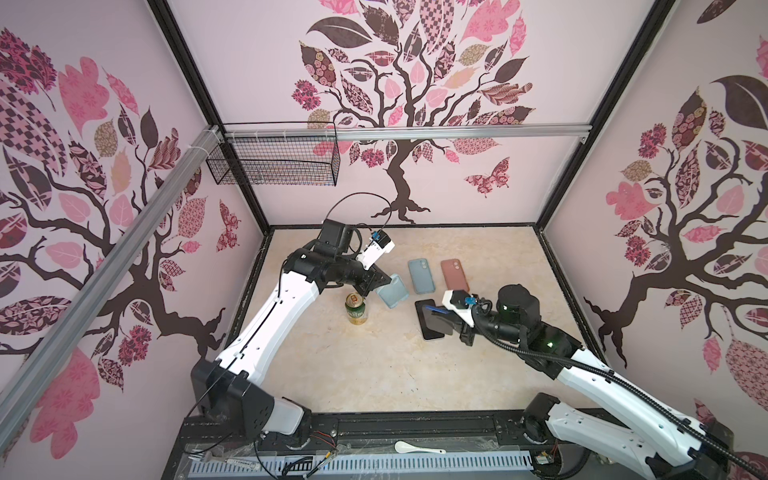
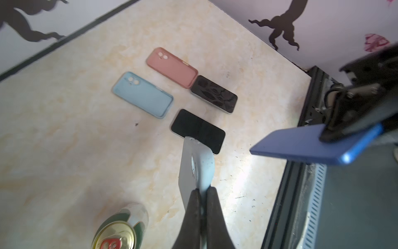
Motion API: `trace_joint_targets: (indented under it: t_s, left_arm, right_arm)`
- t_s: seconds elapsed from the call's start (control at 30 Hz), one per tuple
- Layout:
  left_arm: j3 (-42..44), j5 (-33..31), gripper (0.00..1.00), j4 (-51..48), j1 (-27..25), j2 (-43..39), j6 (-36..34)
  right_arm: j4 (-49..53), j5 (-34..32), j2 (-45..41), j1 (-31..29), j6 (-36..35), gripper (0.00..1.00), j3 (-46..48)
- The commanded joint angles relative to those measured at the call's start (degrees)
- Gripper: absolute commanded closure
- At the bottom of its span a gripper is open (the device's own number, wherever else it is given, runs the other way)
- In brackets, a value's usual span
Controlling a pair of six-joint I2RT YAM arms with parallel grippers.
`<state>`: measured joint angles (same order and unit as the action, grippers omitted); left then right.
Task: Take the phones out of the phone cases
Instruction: 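Lower the light blue case beside the other case and open the left gripper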
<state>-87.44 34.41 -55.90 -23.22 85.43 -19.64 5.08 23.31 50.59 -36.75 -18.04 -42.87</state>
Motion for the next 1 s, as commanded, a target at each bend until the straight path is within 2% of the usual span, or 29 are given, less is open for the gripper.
trace_joint_targets:
  t_s: [0.0, 0.07, 0.2, 0.4, 0.57, 0.73, 0.97]
  left_arm:
    - [-3.9, 4.0, 1.0, -10.8, 0.1, 4.1, -7.5]
    - [-5.5, 4.3, 1.0, -12.4, 0.3, 7.2, -9.2]
    - [-12.0, 3.8, 1.0, -18.4, 0.7, 15.7, -13.6]
    - [-22.2, 4.3, 1.0, -19.9, 3.4, 25.2, -15.5]
    - [-35.3, 4.4, 1.0, -28.4, 4.3, 35.2, -20.2]
    - [-41.1, 4.6, 1.0, -30.8, 4.3, 40.4, -21.6]
    - [-48.1, 1.4, 1.0, -31.4, 4.4, 45.9, -21.7]
  right_arm:
    - [-0.5, 0.5, -0.6, 4.4, 11.2, 1.0, -1.8]
    - [1.0, 2.5, 0.4, 7.0, 12.8, 1.0, -2.6]
    - [2.9, 3.5, 1.2, 7.2, 12.8, 1.0, -2.9]
    - [2.0, 5.4, 0.9, 7.1, 15.3, 1.0, -1.0]
    - [2.1, 6.6, 1.3, 7.2, 16.1, 1.0, -0.5]
    - [1.9, 7.4, 1.9, 7.2, 16.4, 1.0, -0.4]
    - [2.0, 8.5, 2.8, 7.2, 16.5, 1.0, -0.9]
